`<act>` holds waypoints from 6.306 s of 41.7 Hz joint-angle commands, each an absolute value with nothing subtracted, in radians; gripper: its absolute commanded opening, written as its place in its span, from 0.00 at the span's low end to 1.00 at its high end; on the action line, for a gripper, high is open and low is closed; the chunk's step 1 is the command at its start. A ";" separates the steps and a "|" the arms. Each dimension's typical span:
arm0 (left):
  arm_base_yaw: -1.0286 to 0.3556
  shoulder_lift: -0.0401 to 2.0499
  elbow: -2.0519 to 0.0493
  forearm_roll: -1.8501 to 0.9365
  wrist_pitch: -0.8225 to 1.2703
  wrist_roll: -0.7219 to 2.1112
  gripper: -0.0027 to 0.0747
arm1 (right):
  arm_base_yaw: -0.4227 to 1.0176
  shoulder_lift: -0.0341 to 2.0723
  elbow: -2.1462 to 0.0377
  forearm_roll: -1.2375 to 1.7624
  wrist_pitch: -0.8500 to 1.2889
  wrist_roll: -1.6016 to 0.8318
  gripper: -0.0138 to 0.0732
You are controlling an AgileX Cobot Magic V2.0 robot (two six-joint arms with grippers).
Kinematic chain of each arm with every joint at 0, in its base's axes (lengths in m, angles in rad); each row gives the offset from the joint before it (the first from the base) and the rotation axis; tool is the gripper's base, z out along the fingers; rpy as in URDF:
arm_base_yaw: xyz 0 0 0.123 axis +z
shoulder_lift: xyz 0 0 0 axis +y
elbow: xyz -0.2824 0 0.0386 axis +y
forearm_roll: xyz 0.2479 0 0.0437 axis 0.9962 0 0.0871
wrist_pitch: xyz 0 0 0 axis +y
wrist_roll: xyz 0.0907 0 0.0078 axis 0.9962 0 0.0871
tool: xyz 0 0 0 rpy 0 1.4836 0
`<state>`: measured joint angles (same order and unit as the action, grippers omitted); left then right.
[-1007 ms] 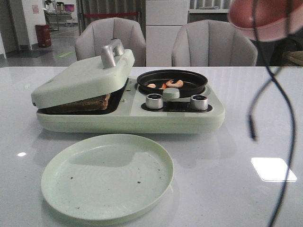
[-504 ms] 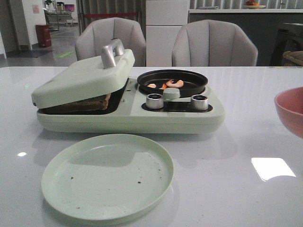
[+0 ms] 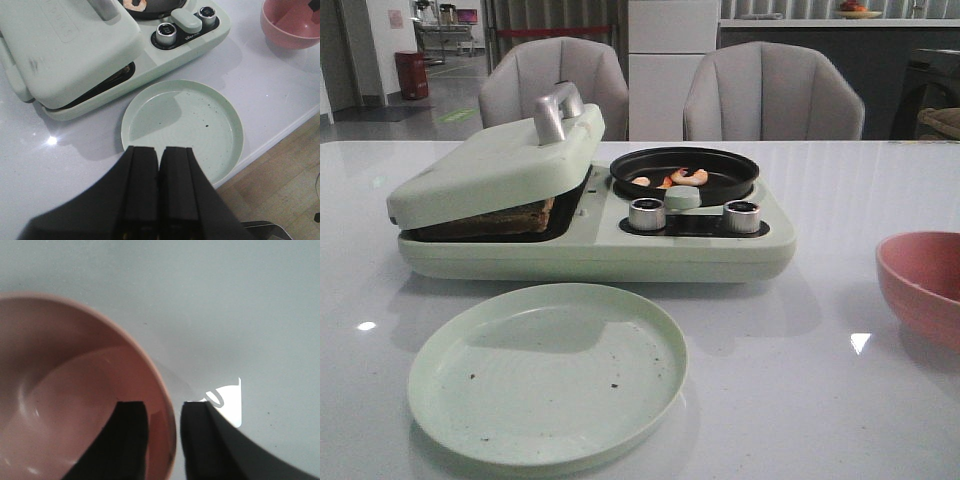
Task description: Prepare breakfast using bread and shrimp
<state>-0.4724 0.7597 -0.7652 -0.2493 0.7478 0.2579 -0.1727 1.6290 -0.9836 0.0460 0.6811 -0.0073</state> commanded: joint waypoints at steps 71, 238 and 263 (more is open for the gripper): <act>-0.480 0.758 -0.790 -0.271 0.674 0.253 0.16 | 0.181 0.654 -0.734 -0.020 0.898 0.053 0.21; -0.077 -0.026 0.009 0.036 -0.086 -0.030 0.16 | 0.022 0.285 -0.442 -0.022 0.551 -0.081 0.21; -0.077 -0.026 0.009 0.036 -0.086 -0.030 0.16 | -0.083 -0.032 0.011 -0.019 0.000 -0.079 0.21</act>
<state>-0.0709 -0.0037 0.0020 0.0385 0.0068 -0.0198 -0.0771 -0.0102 0.0249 -0.0190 0.1262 -0.0717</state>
